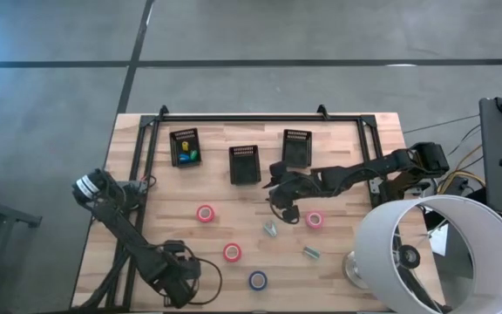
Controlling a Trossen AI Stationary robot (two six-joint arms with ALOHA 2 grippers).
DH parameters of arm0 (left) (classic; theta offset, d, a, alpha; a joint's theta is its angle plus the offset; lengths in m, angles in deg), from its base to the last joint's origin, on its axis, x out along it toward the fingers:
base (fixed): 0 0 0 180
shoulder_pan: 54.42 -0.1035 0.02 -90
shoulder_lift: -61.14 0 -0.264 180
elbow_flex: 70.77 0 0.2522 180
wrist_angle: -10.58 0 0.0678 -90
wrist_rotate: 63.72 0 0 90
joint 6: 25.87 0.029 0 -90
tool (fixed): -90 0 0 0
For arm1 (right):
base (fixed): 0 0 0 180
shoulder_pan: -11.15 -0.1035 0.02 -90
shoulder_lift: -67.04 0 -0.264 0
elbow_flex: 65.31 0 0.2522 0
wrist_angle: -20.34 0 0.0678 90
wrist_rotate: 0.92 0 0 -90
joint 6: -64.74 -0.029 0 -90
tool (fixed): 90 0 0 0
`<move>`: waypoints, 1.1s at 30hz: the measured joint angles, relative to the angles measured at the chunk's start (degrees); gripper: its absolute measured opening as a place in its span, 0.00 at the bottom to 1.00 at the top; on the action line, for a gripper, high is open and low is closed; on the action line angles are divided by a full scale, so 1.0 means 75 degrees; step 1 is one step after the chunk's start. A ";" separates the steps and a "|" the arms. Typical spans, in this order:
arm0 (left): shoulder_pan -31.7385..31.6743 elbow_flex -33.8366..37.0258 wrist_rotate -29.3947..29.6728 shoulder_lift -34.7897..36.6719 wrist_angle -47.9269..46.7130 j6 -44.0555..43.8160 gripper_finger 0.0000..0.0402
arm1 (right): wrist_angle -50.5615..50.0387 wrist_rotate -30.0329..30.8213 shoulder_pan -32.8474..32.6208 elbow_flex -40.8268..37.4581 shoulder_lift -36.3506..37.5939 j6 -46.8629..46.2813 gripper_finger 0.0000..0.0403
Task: Pick and place Stapler, Stapler remover, tape
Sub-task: Put the black staple remover into the middle black bin
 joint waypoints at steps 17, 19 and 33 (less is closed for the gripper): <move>-0.0150 -0.0132 0.1828 0.0027 -0.0278 0.0522 0.43 | -0.0009 0.0004 -0.0003 0.0007 0.0000 0.0078 0.46; -0.0223 -0.0132 0.1915 0.0038 -0.0540 0.1008 0.43 | -0.0011 0.0005 -0.0003 0.0007 0.0000 0.0053 0.46; -0.0560 -0.0176 0.1885 0.0166 -0.0847 0.0912 0.43 | -0.0012 -0.0008 -0.0003 -0.0002 0.0000 0.0080 0.46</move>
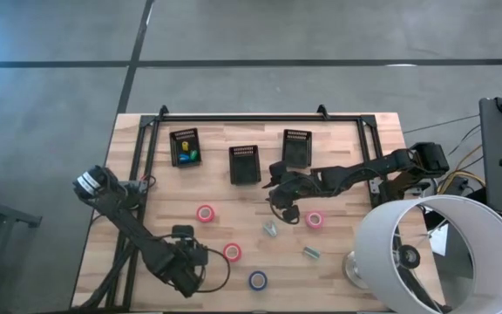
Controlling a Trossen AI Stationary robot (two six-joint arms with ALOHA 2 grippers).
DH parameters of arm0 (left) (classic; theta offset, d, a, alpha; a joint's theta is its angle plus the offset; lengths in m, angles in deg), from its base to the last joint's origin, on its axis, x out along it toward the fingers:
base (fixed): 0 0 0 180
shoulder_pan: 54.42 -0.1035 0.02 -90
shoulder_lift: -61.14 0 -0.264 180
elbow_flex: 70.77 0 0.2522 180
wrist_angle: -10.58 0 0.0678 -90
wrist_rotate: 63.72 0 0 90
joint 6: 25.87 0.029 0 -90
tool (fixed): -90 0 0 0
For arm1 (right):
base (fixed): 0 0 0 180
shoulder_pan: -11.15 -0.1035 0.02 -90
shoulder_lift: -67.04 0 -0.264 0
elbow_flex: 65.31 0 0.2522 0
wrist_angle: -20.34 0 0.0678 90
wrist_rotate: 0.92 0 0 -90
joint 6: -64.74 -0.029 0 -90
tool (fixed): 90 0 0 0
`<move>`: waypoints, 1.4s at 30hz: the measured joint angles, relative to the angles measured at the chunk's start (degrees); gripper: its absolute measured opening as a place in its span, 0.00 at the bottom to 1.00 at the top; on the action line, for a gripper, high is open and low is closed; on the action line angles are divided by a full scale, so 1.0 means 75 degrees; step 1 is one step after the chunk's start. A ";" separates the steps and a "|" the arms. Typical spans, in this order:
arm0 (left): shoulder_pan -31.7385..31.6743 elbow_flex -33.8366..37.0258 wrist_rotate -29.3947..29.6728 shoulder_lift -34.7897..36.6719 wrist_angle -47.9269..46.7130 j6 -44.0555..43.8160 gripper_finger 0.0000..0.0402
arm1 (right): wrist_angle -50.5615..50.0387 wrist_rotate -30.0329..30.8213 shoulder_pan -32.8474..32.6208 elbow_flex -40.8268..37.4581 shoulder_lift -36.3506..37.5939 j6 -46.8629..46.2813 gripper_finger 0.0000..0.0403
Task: Pick and place Stapler, Stapler remover, tape
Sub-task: Put the black staple remover into the middle black bin
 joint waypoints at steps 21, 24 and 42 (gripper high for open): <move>0.0020 0.0003 -0.0973 0.0006 -0.0008 -0.0019 0.43 | 0.0000 0.0003 0.0000 -0.0003 -0.0003 0.0003 0.46; 0.0021 0.0003 -0.1469 0.0006 -0.0008 -0.0210 0.43 | 0.0002 0.0001 0.0000 -0.0003 -0.0003 0.0003 0.46; 0.0148 0.0096 -0.1973 -0.0263 0.0391 -0.0267 0.43 | 0.0000 0.0003 0.0000 -0.0006 -0.0003 0.0006 0.46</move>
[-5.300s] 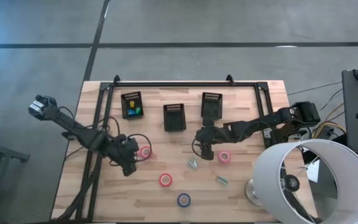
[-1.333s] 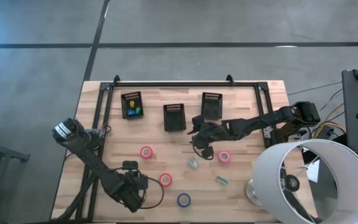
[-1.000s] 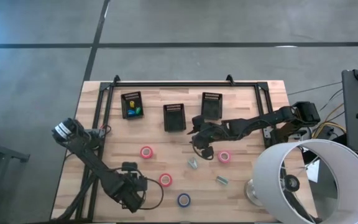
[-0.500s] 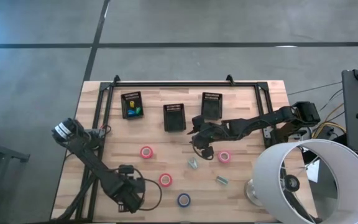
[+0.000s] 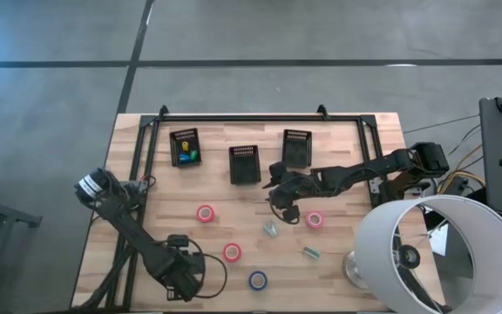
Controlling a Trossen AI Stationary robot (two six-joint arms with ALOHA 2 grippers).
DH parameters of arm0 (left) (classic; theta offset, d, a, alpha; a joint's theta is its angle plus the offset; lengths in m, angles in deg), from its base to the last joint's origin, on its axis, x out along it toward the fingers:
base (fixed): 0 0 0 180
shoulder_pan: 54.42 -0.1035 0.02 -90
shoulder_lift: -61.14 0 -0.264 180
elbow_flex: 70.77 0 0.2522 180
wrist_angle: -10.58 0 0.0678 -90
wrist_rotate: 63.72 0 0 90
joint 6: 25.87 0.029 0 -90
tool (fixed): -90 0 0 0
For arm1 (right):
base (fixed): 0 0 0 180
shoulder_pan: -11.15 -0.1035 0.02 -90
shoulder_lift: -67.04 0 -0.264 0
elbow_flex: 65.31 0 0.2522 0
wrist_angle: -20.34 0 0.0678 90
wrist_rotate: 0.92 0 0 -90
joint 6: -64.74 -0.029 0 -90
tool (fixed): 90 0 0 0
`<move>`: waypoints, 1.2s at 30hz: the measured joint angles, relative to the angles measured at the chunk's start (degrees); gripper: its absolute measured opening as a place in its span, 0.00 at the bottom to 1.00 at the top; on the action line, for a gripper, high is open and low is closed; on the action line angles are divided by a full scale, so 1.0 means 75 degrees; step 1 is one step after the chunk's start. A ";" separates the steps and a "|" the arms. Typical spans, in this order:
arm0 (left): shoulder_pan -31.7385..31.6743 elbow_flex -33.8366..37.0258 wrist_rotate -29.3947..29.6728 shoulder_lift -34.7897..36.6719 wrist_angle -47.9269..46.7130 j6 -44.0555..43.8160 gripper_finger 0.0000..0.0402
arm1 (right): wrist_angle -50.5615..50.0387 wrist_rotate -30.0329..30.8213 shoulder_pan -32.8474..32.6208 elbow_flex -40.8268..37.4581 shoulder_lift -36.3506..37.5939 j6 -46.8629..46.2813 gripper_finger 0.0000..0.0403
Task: Pick and place Stapler, Stapler remover, tape
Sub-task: Put the black staple remover into the middle black bin
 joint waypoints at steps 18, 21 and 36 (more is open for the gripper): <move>-0.0002 0.0001 -0.0217 -0.0816 0.0002 0.0311 0.43 | 0.0000 0.0003 0.0000 0.0000 0.0000 0.0000 0.46; -0.0002 -0.0003 -0.0224 -0.0923 0.0012 0.0463 0.43 | 0.0000 0.0001 0.0000 0.0000 0.0000 0.0000 0.46; -0.0308 -0.0066 -0.0020 -0.0923 0.0049 0.0928 0.11 | 0.0058 0.0000 0.0000 0.0000 0.0000 0.0017 0.46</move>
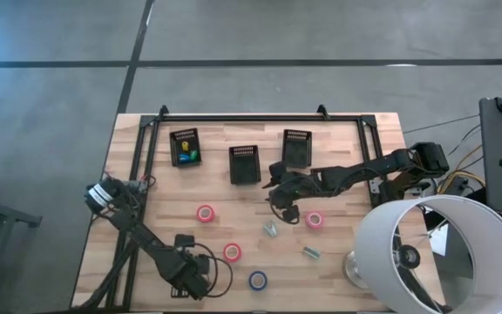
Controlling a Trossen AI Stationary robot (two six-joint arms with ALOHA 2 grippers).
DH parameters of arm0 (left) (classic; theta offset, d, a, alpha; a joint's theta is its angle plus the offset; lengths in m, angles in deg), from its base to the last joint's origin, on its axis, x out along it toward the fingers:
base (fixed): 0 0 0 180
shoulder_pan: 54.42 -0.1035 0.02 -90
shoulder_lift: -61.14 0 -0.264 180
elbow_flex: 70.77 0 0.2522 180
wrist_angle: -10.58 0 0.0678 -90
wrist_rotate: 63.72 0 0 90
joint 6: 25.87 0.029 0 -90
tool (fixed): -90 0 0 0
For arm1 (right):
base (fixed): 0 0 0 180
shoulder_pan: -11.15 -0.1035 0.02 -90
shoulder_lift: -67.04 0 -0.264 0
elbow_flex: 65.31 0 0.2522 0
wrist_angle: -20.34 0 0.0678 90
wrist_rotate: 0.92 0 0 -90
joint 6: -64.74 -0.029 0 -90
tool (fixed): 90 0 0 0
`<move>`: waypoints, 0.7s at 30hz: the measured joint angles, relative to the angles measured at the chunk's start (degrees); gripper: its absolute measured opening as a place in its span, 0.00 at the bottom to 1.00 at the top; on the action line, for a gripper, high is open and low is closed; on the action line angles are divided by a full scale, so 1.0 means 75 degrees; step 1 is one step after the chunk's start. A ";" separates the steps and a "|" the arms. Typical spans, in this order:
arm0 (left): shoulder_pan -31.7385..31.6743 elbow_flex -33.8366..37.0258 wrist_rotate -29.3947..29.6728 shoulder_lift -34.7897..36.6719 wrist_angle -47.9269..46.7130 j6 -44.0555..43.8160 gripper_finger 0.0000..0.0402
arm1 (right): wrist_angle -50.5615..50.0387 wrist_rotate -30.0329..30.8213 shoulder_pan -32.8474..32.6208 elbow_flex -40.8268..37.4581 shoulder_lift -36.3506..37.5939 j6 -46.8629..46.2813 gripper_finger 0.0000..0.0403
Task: Pick and place Stapler, Stapler remover, tape
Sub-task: Put the black staple remover into the middle black bin
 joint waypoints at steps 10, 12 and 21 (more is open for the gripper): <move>-0.1329 -0.0010 0.2993 0.0758 0.0004 0.2199 0.18 | 0.0245 0.0040 0.0000 0.0000 0.0000 -0.0163 0.46; -0.1850 -0.0013 0.3445 0.0944 0.0026 0.2952 0.17 | 0.0333 0.0050 0.0000 -0.0003 0.0000 -0.0159 0.46; -0.4721 -0.0018 0.3886 0.1206 0.0487 0.5119 0.14 | 0.0355 0.0062 -0.0003 0.0005 0.0005 -0.0656 0.46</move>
